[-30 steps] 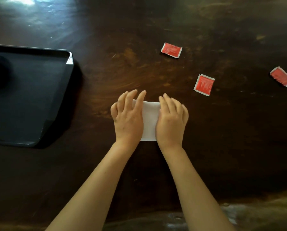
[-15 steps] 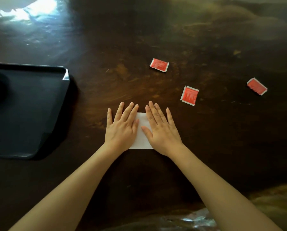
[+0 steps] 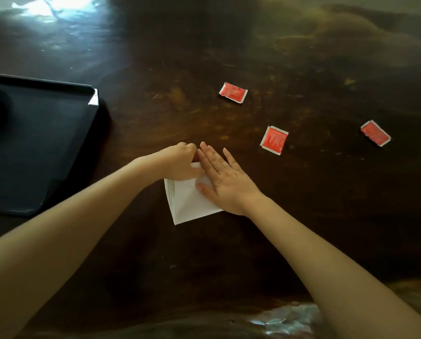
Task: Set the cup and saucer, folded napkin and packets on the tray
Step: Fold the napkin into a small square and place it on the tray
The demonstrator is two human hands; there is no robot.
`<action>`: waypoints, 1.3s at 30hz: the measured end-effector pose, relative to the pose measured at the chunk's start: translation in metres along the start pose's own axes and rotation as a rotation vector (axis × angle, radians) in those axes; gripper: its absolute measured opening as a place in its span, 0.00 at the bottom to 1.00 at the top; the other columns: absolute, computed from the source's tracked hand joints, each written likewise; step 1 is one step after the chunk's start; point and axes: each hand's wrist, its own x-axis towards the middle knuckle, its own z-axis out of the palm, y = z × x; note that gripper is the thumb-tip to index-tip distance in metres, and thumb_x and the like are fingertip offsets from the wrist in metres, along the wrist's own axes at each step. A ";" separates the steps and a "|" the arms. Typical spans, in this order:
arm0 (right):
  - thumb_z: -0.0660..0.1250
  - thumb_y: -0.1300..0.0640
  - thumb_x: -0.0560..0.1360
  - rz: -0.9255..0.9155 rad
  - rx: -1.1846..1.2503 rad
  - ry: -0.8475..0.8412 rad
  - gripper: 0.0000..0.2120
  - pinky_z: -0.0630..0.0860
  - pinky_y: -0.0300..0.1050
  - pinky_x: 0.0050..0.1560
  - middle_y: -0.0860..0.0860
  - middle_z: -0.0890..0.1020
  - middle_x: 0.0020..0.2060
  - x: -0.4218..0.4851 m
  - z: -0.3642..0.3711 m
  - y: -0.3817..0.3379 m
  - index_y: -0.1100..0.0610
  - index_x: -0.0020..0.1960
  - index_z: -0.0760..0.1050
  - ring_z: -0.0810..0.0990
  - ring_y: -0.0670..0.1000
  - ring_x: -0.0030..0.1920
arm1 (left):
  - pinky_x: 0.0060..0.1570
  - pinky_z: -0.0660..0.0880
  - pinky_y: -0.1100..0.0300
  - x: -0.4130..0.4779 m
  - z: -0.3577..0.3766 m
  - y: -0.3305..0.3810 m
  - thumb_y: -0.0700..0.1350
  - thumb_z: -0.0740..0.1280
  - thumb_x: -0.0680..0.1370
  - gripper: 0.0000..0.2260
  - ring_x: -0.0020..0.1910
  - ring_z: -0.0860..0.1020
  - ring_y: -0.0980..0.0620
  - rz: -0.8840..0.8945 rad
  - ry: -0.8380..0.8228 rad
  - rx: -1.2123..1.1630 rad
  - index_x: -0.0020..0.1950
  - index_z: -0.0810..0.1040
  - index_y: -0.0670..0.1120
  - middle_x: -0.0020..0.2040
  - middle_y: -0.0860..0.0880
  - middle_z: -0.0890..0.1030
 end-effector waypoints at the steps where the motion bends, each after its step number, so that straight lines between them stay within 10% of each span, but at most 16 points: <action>1: 0.42 0.39 0.79 -0.008 -0.002 0.005 0.32 0.29 0.46 0.72 0.47 0.34 0.74 0.000 0.000 0.001 0.52 0.75 0.34 0.33 0.44 0.73 | 0.44 0.70 0.58 0.000 0.001 0.001 0.54 0.62 0.76 0.20 0.49 0.74 0.48 -0.013 -0.014 -0.005 0.62 0.70 0.41 0.57 0.44 0.75; 8: 0.53 0.35 0.75 0.256 0.146 0.271 0.37 0.46 0.49 0.75 0.52 0.53 0.76 -0.006 -0.006 0.004 0.55 0.76 0.48 0.49 0.49 0.76 | 0.37 0.69 0.60 -0.016 -0.007 0.007 0.52 0.58 0.80 0.10 0.41 0.73 0.52 -0.023 -0.034 -0.234 0.54 0.69 0.46 0.47 0.49 0.75; 15: 0.57 0.39 0.76 0.736 1.175 0.509 0.17 0.75 0.33 0.38 0.44 0.77 0.45 -0.007 -0.029 -0.042 0.51 0.56 0.67 0.79 0.44 0.43 | 0.42 0.78 0.58 -0.070 0.015 0.019 0.51 0.60 0.79 0.10 0.46 0.77 0.53 -0.112 0.337 -1.214 0.57 0.68 0.48 0.49 0.50 0.76; 18: 0.57 0.41 0.77 0.744 0.968 0.574 0.15 0.73 0.31 0.31 0.43 0.76 0.36 -0.004 -0.030 -0.050 0.52 0.45 0.71 0.79 0.43 0.36 | 0.45 0.80 0.55 -0.075 0.036 0.021 0.52 0.63 0.77 0.08 0.49 0.79 0.52 -0.263 0.453 -1.420 0.54 0.69 0.53 0.53 0.50 0.77; 25: 0.52 0.44 0.79 0.663 0.568 0.597 0.15 0.71 0.32 0.30 0.40 0.69 0.30 0.000 -0.011 -0.061 0.54 0.42 0.68 0.73 0.41 0.29 | 0.39 0.72 0.63 -0.068 0.047 0.024 0.60 0.55 0.78 0.17 0.44 0.74 0.56 -0.584 0.483 -1.341 0.58 0.69 0.50 0.46 0.55 0.74; 30: 0.55 0.46 0.79 0.623 0.723 0.653 0.16 0.73 0.36 0.29 0.44 0.73 0.30 0.000 -0.005 -0.065 0.56 0.40 0.69 0.76 0.44 0.30 | 0.35 0.72 0.61 -0.067 0.050 0.016 0.58 0.54 0.79 0.20 0.36 0.75 0.55 -0.554 0.556 -1.286 0.38 0.73 0.46 0.37 0.52 0.76; 35: 0.57 0.46 0.79 0.656 0.870 0.597 0.16 0.71 0.31 0.28 0.46 0.76 0.31 -0.002 -0.004 -0.060 0.56 0.39 0.71 0.76 0.44 0.31 | 0.27 0.72 0.72 -0.074 0.055 0.016 0.54 0.56 0.79 0.11 0.35 0.76 0.57 -0.410 0.732 -1.116 0.44 0.71 0.50 0.39 0.55 0.75; 39: 0.57 0.47 0.79 0.611 1.099 0.471 0.09 0.79 0.37 0.39 0.43 0.78 0.44 -0.009 -0.012 -0.056 0.50 0.53 0.72 0.80 0.44 0.44 | 0.43 0.79 0.57 -0.080 0.046 -0.001 0.55 0.58 0.79 0.06 0.45 0.80 0.55 -0.440 0.703 -1.383 0.46 0.72 0.55 0.47 0.53 0.79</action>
